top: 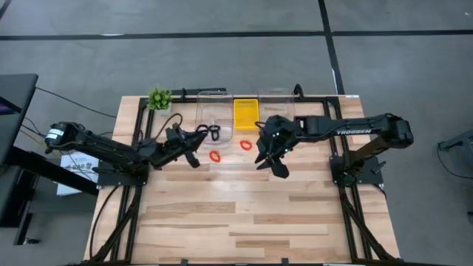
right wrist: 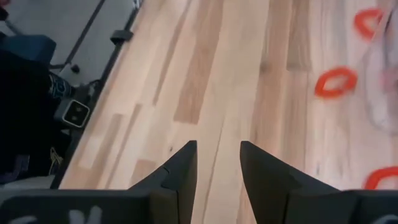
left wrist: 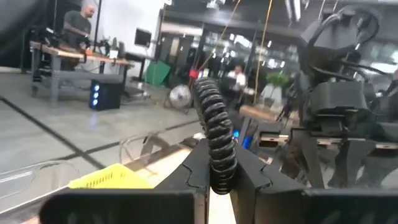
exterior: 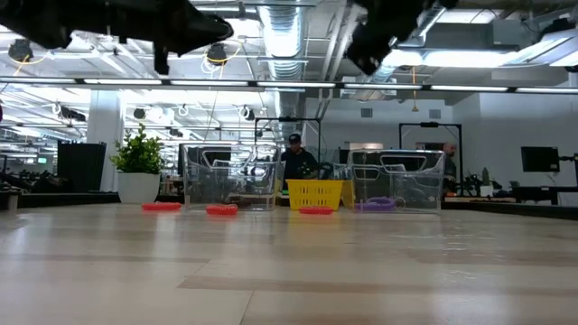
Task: Sort spring keychains
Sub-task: Put the black spring keychain into the left transparent bin
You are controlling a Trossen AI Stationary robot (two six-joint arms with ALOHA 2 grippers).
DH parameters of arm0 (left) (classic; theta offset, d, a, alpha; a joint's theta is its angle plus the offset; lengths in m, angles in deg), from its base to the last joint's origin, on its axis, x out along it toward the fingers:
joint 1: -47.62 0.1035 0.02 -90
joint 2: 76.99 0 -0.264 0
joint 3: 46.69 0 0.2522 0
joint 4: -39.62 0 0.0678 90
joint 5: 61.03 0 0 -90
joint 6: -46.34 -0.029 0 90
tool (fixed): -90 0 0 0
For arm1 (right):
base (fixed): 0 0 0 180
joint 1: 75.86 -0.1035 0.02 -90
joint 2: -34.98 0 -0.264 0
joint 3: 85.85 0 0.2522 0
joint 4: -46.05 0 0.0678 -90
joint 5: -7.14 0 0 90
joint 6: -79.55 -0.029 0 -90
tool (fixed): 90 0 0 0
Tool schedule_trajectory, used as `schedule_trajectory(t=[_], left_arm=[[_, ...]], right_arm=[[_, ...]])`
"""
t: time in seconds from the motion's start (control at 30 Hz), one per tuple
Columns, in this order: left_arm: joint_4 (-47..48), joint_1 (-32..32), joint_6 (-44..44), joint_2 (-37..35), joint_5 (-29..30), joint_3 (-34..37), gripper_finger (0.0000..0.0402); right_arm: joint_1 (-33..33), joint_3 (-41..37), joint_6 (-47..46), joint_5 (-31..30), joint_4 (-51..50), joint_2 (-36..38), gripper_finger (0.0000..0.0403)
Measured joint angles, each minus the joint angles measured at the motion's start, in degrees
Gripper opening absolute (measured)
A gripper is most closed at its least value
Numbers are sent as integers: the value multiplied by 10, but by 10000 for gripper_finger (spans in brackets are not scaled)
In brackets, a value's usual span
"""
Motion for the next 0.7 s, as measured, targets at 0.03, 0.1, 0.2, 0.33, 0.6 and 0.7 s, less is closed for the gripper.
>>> schedule_trajectory(t=[0.03, 0.1, 0.2, 0.33, 0.6, 0.7], left_arm=[[19, 4, 0, 9, -4, -12, 30], [67, 14, 0, 28, -18, -43, 30], [159, 30, 3, 56, -30, -91, 30], [278, 60, 25, 84, -41, -157, 30], [522, 187, 149, 94, -156, -254, 30], [598, 248, 196, 94, -243, -273, 30]], right_arm=[[0, -16, -6, 0, 11, 0, 112], [0, -47, -23, 0, 29, 0, 112], [0, -98, -52, -2, 75, 0, 112], [0, -159, -97, -15, 118, 0, 112], [-18, -243, -177, -17, 178, 0, 112], [-32, -257, -193, -21, 206, 0, 112]])
